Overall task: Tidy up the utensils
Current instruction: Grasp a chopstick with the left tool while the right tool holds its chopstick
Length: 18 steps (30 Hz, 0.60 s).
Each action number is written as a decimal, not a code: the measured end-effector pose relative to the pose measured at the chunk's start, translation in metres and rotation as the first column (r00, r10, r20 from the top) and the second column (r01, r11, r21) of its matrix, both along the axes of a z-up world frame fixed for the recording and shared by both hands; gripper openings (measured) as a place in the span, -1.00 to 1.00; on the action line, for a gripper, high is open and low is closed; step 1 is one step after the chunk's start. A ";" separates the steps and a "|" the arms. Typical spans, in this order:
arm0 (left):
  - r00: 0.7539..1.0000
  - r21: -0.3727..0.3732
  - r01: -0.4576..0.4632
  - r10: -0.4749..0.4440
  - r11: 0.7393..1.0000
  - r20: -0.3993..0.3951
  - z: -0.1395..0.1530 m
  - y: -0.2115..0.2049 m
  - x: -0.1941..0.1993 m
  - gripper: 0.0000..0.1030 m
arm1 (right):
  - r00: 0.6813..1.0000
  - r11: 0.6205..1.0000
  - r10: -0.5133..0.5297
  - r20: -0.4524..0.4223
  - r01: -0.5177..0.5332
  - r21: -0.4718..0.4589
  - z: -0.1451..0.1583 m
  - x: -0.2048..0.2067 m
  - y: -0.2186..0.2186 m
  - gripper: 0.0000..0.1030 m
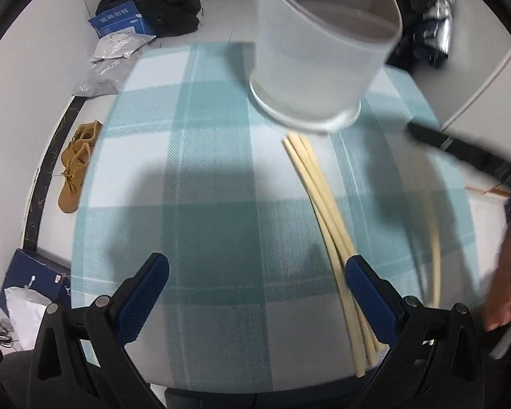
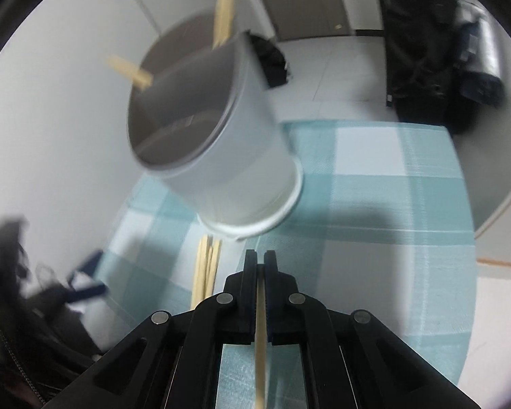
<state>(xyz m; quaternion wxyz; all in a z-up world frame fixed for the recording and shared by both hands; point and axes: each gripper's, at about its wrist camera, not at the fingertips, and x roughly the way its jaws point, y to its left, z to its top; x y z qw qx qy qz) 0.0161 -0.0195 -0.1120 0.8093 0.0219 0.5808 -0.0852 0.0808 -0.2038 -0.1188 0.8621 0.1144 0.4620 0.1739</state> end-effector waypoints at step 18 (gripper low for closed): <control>0.996 0.068 0.012 -0.006 0.998 -0.088 -0.016 -0.003 0.013 0.98 | 0.991 0.989 -0.125 0.057 0.119 0.091 0.034 -0.034 -0.052 -0.94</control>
